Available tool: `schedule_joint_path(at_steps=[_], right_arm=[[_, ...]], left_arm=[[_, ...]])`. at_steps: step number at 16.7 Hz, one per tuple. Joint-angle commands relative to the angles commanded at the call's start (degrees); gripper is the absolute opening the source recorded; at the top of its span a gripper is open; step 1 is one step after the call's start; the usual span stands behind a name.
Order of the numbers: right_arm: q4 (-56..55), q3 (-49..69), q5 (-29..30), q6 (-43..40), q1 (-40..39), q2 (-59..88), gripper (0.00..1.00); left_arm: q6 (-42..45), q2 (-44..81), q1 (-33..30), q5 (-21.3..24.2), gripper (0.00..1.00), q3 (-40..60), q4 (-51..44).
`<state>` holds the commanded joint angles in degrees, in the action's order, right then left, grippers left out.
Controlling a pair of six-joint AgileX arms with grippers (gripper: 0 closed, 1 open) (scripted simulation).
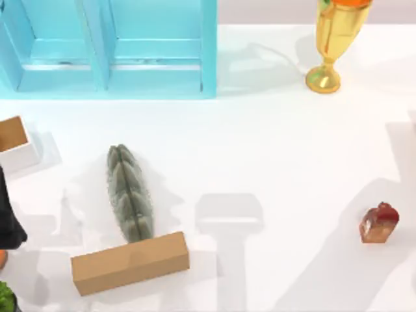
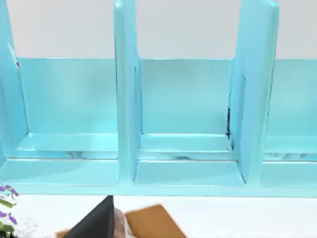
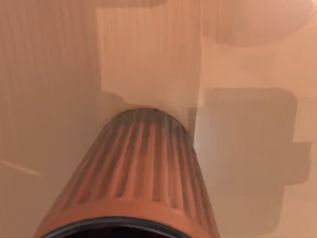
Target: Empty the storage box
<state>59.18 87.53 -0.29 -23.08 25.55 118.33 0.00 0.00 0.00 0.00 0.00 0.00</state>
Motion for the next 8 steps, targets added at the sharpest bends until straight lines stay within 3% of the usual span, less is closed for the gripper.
schedule_joint_path(at_steps=[8], right_arm=[[0.0,0.0,0.0,0.0,0.0,0.0,0.02]], left_arm=[[0.0,0.0,0.0,0.0,1.0,0.0,0.0]])
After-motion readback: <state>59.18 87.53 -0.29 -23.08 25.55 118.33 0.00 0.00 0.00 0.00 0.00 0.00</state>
